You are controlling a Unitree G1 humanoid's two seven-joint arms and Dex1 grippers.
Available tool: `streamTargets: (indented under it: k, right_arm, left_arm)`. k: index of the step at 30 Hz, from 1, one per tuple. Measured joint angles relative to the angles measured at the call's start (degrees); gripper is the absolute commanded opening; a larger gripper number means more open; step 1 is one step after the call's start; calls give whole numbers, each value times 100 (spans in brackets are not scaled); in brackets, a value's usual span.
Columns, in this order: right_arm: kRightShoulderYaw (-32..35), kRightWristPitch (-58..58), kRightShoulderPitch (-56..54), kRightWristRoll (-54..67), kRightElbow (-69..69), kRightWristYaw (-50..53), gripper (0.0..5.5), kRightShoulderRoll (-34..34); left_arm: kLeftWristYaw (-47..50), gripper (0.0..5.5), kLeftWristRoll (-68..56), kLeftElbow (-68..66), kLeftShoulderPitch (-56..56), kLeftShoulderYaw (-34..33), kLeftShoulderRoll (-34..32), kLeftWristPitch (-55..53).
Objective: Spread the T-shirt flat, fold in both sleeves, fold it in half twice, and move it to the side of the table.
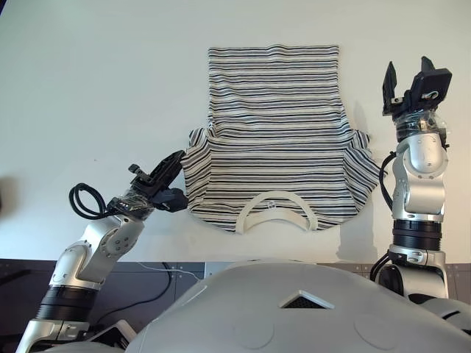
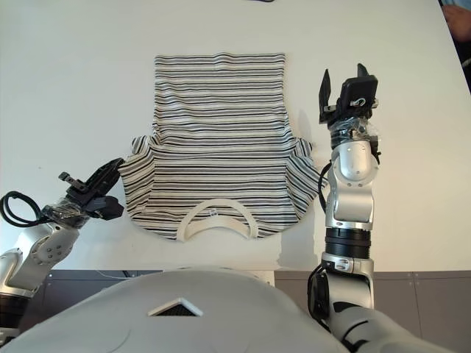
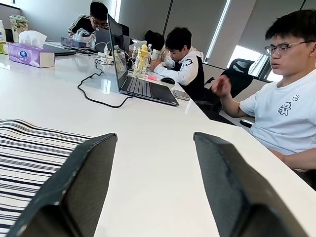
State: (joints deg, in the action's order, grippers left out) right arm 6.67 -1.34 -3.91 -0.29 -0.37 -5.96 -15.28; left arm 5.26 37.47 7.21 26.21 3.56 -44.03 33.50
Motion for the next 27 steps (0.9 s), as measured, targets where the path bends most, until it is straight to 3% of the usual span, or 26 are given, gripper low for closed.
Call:
streamTargets:
  k: [8, 20, 27]
  right_arm:
    - [1, -2, -69, 1, 85, -134, 286, -77]
    - [-2, -1, -248, 0, 335, -309, 286, -117]
    - [-1, 1, -415, -1, 499, -332, 286, -168]
  left_arm:
    - [-496, 12, -77, 440, -667, 396, 750, -353]
    - [-1486, 12, -74, -364, -1402, 1456, 802, 30]
    - [-1715, 111, -252, -659, -1616, 1631, 801, 217]
